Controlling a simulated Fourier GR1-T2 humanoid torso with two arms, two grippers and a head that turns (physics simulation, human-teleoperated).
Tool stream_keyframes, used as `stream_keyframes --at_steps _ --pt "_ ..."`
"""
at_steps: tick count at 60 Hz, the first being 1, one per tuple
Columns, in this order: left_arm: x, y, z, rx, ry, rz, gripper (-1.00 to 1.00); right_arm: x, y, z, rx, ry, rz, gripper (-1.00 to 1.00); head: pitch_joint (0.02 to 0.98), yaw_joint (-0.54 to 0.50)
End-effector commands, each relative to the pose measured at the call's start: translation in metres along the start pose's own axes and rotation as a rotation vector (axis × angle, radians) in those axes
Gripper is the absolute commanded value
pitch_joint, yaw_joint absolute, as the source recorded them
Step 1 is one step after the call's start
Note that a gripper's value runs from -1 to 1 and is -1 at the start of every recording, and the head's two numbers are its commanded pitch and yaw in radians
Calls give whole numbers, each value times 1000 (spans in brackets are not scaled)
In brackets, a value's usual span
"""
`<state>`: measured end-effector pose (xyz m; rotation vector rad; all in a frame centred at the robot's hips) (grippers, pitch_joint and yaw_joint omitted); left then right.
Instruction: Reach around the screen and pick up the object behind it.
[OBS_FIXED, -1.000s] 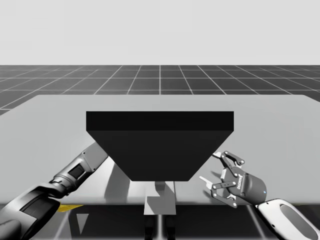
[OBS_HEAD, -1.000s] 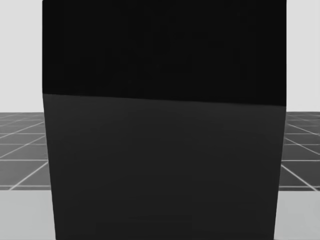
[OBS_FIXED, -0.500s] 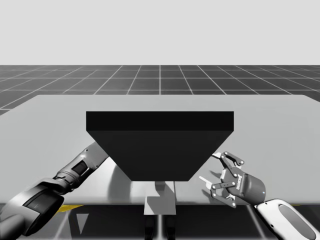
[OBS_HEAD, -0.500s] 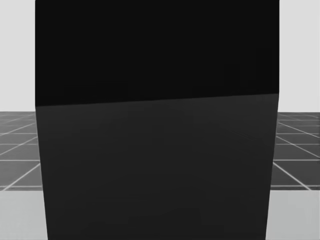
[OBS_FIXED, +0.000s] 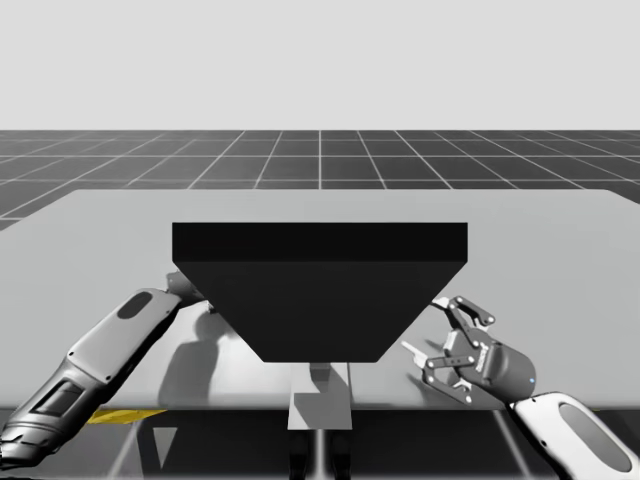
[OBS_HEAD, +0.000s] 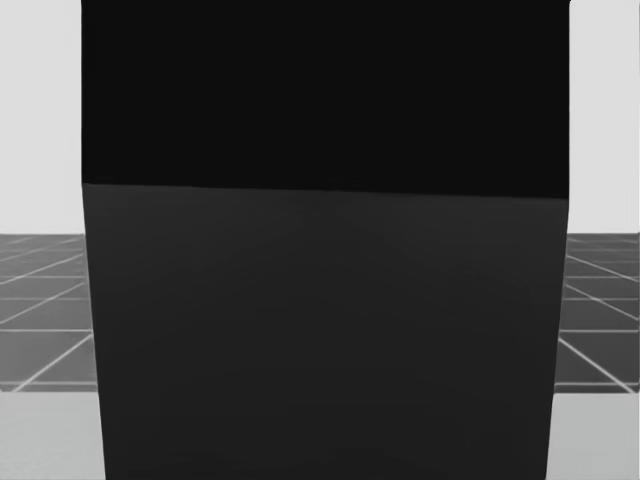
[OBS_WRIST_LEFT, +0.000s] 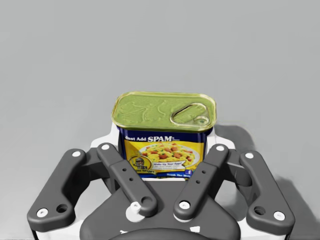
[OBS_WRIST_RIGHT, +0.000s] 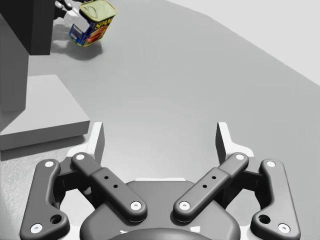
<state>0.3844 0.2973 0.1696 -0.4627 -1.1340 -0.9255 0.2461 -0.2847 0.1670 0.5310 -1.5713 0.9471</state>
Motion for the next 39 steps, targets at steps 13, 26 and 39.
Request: stream_keyframes --at_steps 13,26,39 --pt "73 19 64 74 -114 -131 1000 1 -6 2 -33 -35 2 -1000 148 8" --pt "144 10 100 175 -224 -258 1000 -2 -5 2 -30 -27 -4 -1000 148 4" --pt "215 -16 138 263 -347 -387 1000 -6 -5 0 -59 -25 -10 -1000 149 7"
